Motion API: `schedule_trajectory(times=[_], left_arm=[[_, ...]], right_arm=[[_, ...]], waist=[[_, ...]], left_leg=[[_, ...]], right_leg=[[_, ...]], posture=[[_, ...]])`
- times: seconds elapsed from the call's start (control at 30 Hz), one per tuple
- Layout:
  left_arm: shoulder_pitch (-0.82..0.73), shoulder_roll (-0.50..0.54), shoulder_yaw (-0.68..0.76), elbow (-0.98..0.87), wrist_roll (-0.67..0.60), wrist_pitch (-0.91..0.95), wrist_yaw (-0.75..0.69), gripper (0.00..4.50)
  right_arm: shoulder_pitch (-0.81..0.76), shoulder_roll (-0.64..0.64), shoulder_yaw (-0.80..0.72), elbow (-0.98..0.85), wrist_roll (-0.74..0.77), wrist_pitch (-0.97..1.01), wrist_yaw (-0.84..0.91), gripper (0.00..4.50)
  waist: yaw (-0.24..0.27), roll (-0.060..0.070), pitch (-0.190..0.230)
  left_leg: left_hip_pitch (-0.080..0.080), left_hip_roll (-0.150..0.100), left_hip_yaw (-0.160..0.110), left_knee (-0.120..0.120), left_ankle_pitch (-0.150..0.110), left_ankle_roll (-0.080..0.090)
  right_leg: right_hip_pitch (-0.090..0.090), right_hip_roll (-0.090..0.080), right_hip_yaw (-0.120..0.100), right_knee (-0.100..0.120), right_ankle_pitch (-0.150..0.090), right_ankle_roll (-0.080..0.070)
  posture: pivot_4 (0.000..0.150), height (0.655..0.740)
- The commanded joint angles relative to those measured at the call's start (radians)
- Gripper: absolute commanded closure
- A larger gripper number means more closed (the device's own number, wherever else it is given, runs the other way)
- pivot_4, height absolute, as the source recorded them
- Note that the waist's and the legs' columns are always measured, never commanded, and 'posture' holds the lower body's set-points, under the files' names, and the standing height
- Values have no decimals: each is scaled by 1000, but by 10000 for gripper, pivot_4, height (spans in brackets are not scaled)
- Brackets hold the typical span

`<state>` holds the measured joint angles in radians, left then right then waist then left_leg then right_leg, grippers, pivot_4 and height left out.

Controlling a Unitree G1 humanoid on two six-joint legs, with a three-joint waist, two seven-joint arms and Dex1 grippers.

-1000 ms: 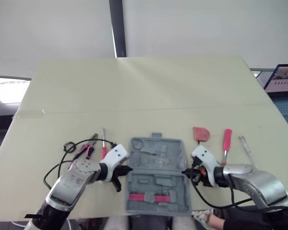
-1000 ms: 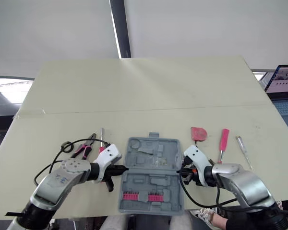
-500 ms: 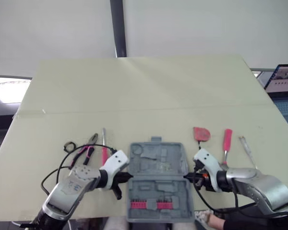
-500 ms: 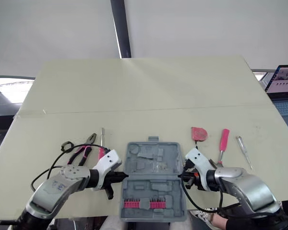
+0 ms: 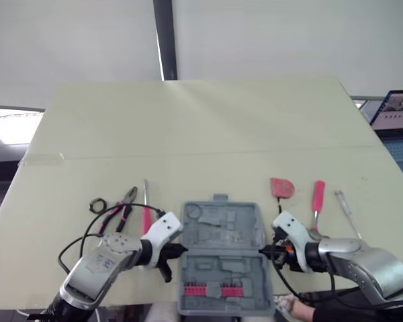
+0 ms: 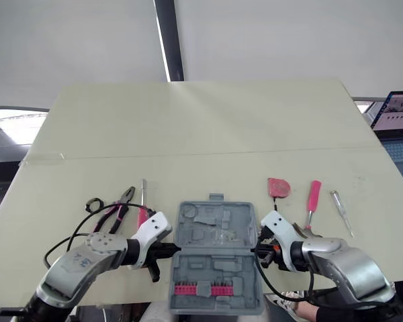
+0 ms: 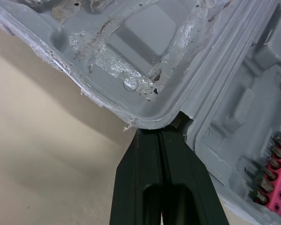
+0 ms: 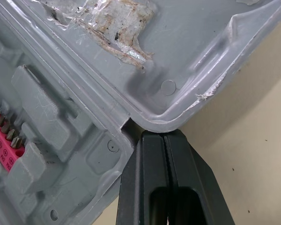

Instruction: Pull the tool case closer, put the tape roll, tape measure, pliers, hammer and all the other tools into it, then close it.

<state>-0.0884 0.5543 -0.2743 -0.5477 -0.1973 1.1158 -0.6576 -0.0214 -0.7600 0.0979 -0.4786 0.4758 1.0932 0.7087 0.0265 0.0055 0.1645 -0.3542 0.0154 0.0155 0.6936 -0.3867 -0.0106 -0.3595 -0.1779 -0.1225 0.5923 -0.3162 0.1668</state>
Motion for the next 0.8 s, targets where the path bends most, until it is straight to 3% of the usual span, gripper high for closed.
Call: schedule_trajectory(times=[0.03, 0.8], left_arm=[[24, -6, -45, -57, -58, 19, -13, 44534], [27, 36, -13, -44, -72, 9, 12, 44534]], right_arm=[[3, 9, -5, -63, 45, -10, 20, 44519], [10, -4, -23, -50, 39, -13, 21, 44519]], waist=[[0, 0, 0], [-1, 0, 0]], left_leg=[[0, 0, 0, 0, 0, 0], [0, 0, 0, 0, 0, 0]], right_leg=[[0, 0, 0, 0, 0, 0], [0, 0, 0, 0, 0, 0]], posture=[[1500, 7373], [1500, 7373]])
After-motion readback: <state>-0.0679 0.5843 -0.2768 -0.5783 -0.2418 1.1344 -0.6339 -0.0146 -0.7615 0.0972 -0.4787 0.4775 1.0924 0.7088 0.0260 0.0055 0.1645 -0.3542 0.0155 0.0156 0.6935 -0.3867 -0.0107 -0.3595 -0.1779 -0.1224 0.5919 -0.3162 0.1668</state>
